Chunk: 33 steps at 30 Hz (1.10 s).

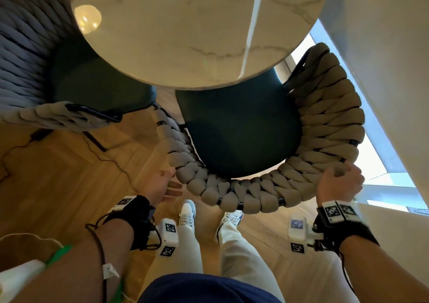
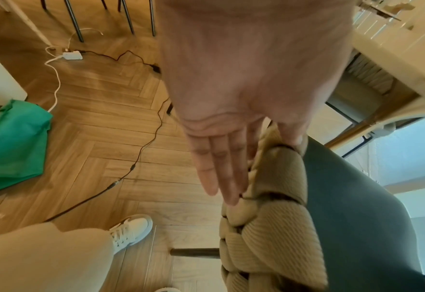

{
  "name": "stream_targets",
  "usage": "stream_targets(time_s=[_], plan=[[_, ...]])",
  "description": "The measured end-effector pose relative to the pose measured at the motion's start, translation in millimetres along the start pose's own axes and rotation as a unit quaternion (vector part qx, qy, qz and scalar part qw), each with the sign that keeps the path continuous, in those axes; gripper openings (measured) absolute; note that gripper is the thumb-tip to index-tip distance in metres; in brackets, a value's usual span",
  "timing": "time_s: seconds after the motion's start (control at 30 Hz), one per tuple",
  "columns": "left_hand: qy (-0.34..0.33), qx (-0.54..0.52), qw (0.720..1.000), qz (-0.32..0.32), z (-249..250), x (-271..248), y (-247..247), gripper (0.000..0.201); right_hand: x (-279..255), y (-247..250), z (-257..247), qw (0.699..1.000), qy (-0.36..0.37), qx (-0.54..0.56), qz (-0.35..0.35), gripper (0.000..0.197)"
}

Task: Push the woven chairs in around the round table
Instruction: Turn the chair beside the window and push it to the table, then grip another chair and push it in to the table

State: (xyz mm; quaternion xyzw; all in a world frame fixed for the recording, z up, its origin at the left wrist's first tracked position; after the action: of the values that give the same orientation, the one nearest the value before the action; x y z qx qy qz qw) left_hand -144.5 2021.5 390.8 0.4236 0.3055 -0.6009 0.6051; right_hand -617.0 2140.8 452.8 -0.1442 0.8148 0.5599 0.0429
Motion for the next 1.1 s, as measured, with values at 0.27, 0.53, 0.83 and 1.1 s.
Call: stream_targets(time_s=[0.27, 0.53, 0.83, 1.1], plan=[[0.066, -0.023, 0.997, 0.039, -62.4, -7.1, 132.3, 0.026, -110.9, -57.8, -66.5, 0.956, 0.221, -0.008, -0.192, 0.012], [0.124, -0.055, 0.991, 0.02, -107.7, 3.8, 270.4, 0.038, -238.5, -132.5, -143.7, 0.919, 0.228, -0.045, -0.318, 0.015], [0.063, -0.018, 0.997, 0.041, -26.0, 29.2, 377.9, 0.018, -397.0, -250.9, -260.8, 0.832, 0.274, -0.129, -0.465, 0.015], [0.009, -0.057, 0.996, 0.072, 111.8, 109.8, 487.5, 0.024, -485.4, -346.5, -412.9, 0.818, 0.288, -0.077, -0.492, 0.016]])
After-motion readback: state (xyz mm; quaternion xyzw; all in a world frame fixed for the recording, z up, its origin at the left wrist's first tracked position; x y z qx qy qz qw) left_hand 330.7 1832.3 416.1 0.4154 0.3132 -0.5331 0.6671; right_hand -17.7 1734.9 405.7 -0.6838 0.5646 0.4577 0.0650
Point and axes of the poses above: each hand's wrist, its own x-axis towards the middle knuckle, its own y-axis out of the back of the hand, z = x × y, the point moved 10 cm from there along x, towards the middle knuckle, and after that the axes turned 13 degrees about -x, right-handed, at the moved point
